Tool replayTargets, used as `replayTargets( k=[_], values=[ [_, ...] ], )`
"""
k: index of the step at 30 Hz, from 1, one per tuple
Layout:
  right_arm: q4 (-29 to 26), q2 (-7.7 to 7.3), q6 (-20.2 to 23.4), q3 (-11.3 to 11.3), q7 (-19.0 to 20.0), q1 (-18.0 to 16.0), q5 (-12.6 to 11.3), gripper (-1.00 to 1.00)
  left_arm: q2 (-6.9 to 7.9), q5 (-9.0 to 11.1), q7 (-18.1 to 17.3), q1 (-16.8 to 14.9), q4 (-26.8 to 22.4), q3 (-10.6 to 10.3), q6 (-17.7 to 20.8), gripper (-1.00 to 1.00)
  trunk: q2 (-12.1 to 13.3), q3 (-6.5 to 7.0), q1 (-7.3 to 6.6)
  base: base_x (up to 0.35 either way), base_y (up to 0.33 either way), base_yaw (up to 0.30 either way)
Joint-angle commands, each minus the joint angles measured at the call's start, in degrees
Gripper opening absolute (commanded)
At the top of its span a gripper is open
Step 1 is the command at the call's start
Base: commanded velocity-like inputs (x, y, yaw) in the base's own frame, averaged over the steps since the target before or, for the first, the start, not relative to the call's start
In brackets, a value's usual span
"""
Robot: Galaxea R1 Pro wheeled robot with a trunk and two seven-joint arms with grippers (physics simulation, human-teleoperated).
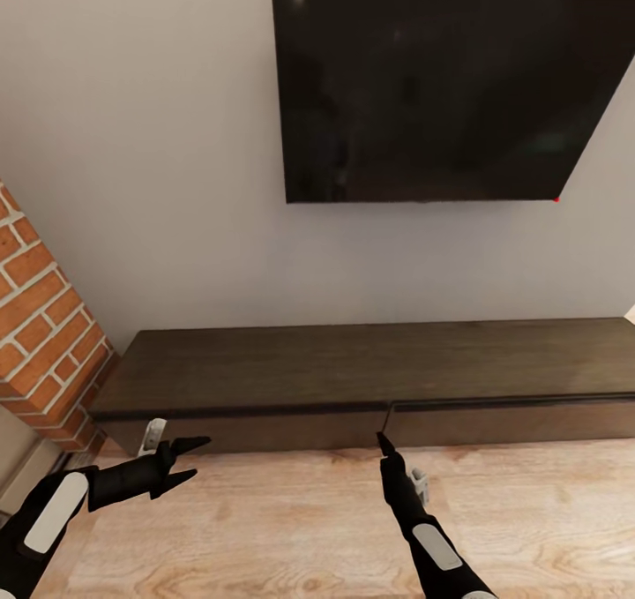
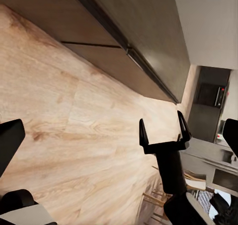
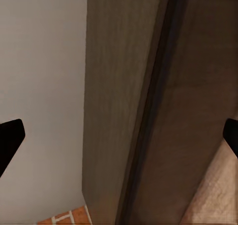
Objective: Place each of the two pumpkins and all three candles from the living room inside a cabinet in the living room (use any cabinet), then make sure every cabinet is closed, and position the cauldron so it is next to a table in the living room.
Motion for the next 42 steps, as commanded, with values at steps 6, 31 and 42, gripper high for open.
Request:
replayTargets(
  k=[6,31,42],
  values=[
    [-0.1,0.13,-0.4,1.6,-0.6,-0.1,-0.3,1.0,0.19,0.2,-0.9,0.2,0.0,0.0,0.0,1.0,-2.4,-1.08,1.32,0.0,0.0,0.0],
    [0.2,0.09,0.1,1.4,9.5,-0.1,-0.8,1.0,0.78,0.1,-6.4,0.9,0.0,-1.0,0.0,1.0,-12.4,-5.57,6.82,0.0,0.0,0.0],
    [0.2,0.06,0.0,1.5,11.1,-0.1,-0.8,1.0,0.83,0.1,-6.4,0.9,0.0,-1.1,0.0,1.0,-16.9,-7.55,9.23,0.0,0.0,0.0]
  ],
)
